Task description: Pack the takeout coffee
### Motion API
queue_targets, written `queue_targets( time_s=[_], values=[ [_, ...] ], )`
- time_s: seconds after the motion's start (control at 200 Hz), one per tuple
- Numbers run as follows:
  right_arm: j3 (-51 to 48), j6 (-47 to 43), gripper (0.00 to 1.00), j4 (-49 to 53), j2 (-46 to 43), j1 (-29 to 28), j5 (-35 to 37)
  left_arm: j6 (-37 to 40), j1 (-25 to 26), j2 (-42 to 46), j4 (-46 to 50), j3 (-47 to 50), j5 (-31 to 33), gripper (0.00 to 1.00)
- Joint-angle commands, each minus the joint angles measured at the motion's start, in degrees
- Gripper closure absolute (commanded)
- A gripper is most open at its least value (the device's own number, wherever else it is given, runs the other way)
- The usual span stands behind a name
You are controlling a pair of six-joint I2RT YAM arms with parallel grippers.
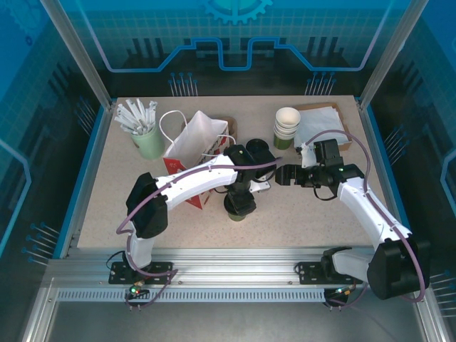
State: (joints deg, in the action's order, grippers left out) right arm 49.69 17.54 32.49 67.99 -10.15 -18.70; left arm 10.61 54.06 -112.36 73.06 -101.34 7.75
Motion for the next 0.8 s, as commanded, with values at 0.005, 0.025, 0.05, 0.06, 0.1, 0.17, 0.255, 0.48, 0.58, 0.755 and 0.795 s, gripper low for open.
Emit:
queue_targets(
  time_s=[0.005, 0.025, 0.05, 0.06, 0.1, 0.17, 0.255, 0.48, 0.58, 0.755, 0.795],
  values=[
    [0.0, -0.8, 0.08, 0.2, 0.4, 0.8, -1.6, 0.1, 0.3, 0.1, 1.7, 2.3, 0.6, 0.24],
    [0.0, -0.8, 0.08, 0.2, 0.4, 0.8, -1.6, 0.2, 0.3, 0.2, 1.7, 2.4, 0.6, 0.24],
    [0.0, -0.8, 0.08, 0.1, 0.4, 0.8, -1.6, 0.2, 0.3, 0.2, 1.7, 2.5, 0.6, 0.24],
    [-0.1, -0.8, 0.08, 0.2, 0.4, 0.8, -1.7, 0.2, 0.3, 0.2, 1.7, 2.5, 0.6, 0.24],
    [0.0, -0.7, 0.08, 0.1, 0.5, 0.8, -1.6, 0.2, 0.3, 0.3, 1.5, 2.7, 0.6, 0.25],
    [0.0, -0.7, 0.08, 0.1, 0.5, 0.8, -1.8, 0.0, 0.3, 0.4, 1.4, 2.7, 0.6, 0.27],
    [0.1, -0.7, 0.08, 0.1, 0.6, 0.8, -1.9, -0.1, 0.3, 0.8, 1.4, 2.5, 0.6, 0.3],
    [0.1, -0.6, 0.08, -0.1, 0.9, 0.7, -2.2, -0.1, 0.3, 1.9, 1.4, 1.8, 0.7, 0.34],
    [0.1, -0.6, 0.08, 0.0, 1.0, 0.7, -2.3, -0.1, 0.3, 2.3, 1.6, 1.4, 0.9, 0.36],
    [0.4, -0.9, 0.08, 0.7, 0.4, 0.5, -2.3, -0.4, 0.3, 4.3, 3.1, -0.5, 0.1, 0.45],
    [0.4, -1.1, 0.08, 1.0, 0.1, 0.5, -2.1, -0.5, 0.3, 5.4, 3.9, -1.5, -1.0, 0.48]
  ],
)
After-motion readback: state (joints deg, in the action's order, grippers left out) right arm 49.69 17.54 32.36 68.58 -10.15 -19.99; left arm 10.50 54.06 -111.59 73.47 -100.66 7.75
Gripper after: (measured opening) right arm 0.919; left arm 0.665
